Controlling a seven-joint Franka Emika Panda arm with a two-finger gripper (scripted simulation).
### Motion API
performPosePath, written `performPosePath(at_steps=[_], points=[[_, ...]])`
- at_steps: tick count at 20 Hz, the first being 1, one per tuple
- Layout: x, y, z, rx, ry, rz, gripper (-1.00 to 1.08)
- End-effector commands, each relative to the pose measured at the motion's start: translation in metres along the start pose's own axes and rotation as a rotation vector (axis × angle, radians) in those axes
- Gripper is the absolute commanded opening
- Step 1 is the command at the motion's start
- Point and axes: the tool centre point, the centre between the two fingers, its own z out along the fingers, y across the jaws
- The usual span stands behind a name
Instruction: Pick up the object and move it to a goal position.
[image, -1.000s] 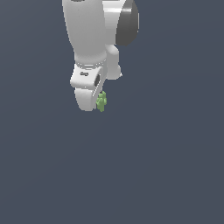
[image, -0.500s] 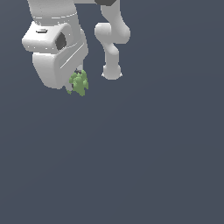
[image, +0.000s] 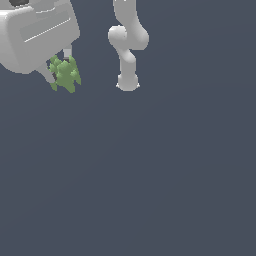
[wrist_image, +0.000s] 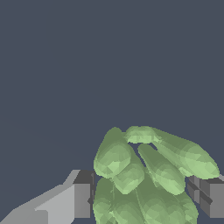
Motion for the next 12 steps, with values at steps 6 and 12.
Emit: performPosePath(at_steps=[6,12], points=[[-0.020,0.009,-0.033,0.001,-0.001,0.001,-1.00],[-0.028,0.014,-0.048,0.001,-0.001,0.001,-1.00]])
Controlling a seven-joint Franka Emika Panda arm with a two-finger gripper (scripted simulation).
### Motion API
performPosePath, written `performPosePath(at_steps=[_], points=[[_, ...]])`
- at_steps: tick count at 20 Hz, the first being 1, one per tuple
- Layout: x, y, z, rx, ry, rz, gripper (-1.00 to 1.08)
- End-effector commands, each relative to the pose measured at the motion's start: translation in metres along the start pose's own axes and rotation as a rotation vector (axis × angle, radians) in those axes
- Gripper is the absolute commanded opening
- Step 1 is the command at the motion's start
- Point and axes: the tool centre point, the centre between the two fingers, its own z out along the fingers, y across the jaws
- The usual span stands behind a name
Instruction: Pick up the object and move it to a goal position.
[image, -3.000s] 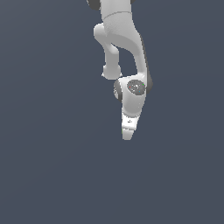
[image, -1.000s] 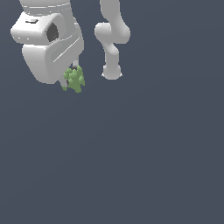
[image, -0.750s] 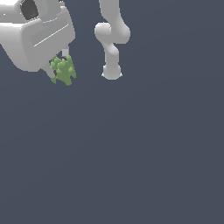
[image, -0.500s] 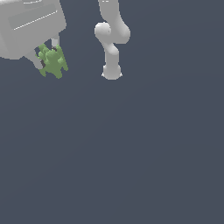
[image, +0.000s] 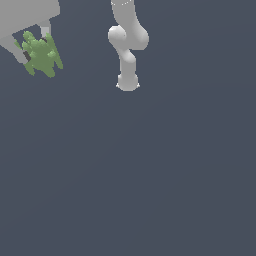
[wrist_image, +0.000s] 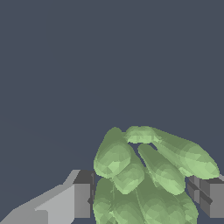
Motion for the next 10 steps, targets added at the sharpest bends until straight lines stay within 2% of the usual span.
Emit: performPosePath(at_steps=[1,10], points=[[-0.0027,0.0016,-0.0049,0.000,0.000,0.000,-1.00],[-0.0062,0.0038,-0.0111,0.000,0.000,0.000,-1.00]])
